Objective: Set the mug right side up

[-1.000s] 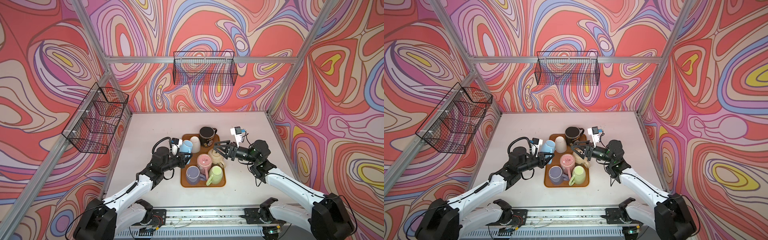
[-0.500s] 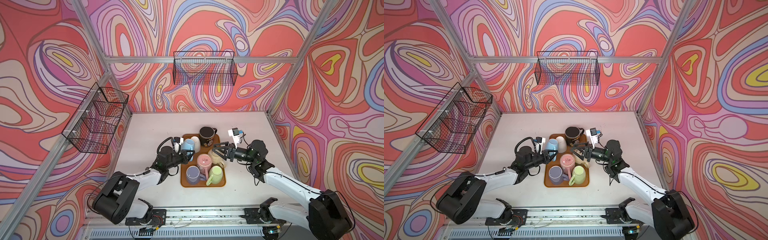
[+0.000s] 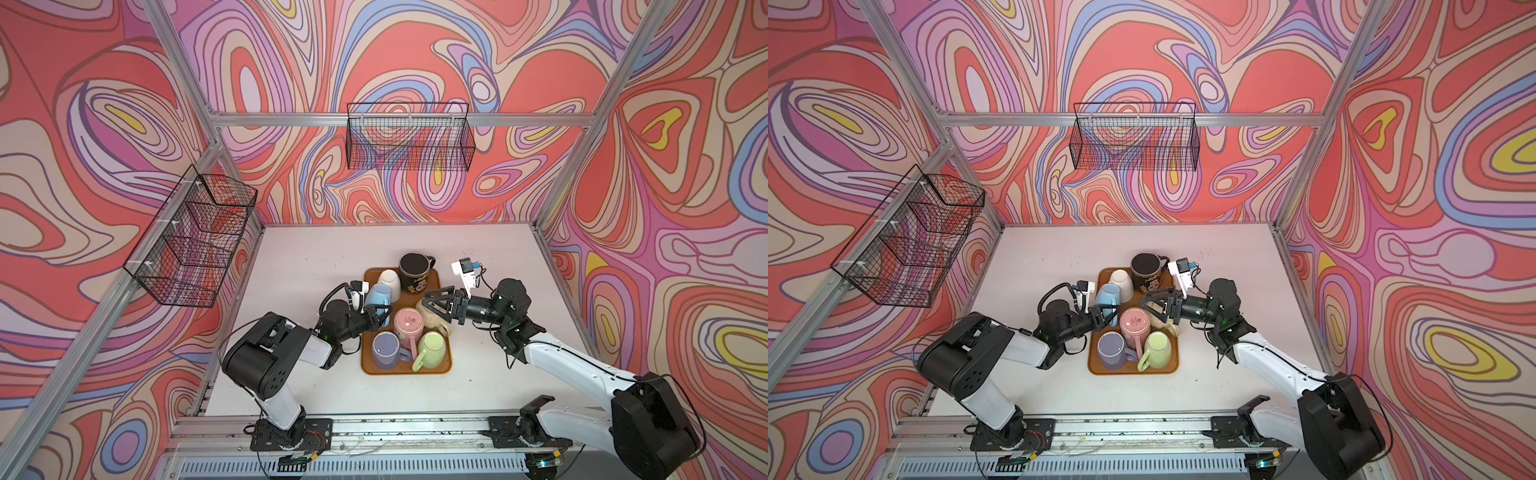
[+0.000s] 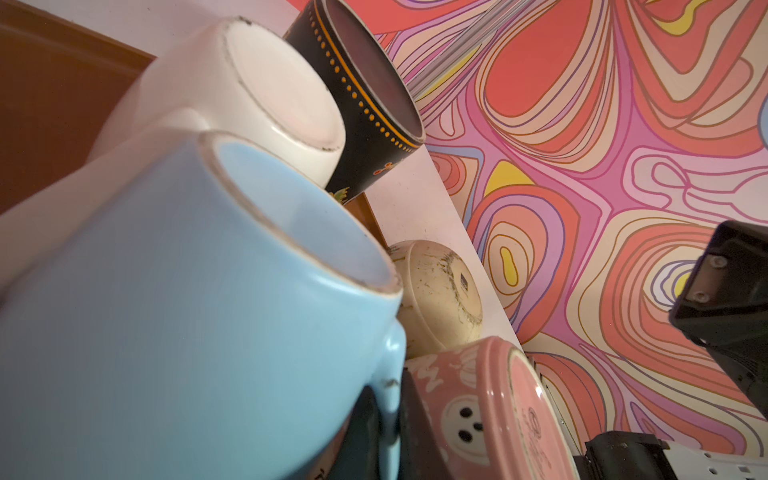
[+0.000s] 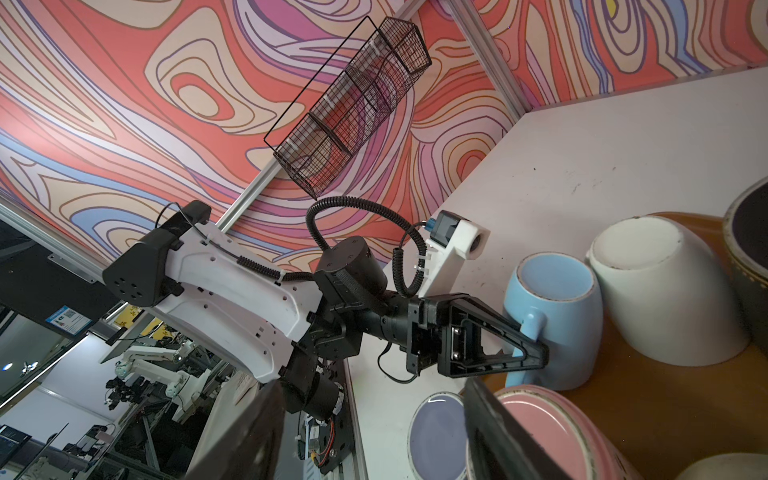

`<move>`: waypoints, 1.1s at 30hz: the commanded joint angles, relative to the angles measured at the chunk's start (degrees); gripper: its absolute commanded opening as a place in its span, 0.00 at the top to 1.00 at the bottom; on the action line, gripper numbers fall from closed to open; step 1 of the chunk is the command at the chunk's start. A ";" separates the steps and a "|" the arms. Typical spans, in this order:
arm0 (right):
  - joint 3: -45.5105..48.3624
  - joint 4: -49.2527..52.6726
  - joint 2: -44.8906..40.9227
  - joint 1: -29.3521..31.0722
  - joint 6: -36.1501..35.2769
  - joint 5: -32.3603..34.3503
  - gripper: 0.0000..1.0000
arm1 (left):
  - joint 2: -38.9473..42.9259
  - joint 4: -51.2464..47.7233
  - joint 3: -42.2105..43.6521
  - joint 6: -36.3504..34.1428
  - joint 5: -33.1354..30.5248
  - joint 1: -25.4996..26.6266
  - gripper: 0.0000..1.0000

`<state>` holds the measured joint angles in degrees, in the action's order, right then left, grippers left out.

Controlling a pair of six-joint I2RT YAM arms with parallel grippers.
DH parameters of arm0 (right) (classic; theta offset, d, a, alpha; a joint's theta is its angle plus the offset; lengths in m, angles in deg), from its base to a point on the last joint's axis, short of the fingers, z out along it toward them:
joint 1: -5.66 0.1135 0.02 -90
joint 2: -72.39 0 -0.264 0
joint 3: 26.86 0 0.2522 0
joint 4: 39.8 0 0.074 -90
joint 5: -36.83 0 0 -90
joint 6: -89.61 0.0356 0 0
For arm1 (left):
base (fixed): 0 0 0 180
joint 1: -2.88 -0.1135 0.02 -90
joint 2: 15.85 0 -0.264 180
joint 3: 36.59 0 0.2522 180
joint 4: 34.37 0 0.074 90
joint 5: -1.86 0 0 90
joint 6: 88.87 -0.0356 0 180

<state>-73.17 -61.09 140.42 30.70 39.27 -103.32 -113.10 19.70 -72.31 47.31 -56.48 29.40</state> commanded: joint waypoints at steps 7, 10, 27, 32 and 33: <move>-0.93 -0.34 0.94 -0.39 -0.42 -1.10 0.30 | -0.93 10.13 3.78 -0.03 0.03 -0.04 1.00; -0.91 -1.06 1.39 -0.37 -0.03 -1.29 0.30 | -0.74 10.08 5.24 -0.12 -0.41 0.12 0.94; -0.83 0.33 0.52 -0.34 -0.87 -1.07 0.30 | -0.49 9.89 9.04 -1.68 -1.33 1.38 0.65; -1.20 1.11 0.61 -0.35 -1.39 -0.83 0.30 | 3.44 3.80 8.72 -3.46 -2.62 1.42 0.61; -1.23 1.21 0.60 -0.37 -1.41 -0.78 0.30 | 4.65 1.07 8.49 -4.22 -3.29 1.43 0.60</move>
<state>-73.22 -60.93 141.60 30.48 38.96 -103.69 -111.47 24.75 -63.79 45.36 -58.19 30.65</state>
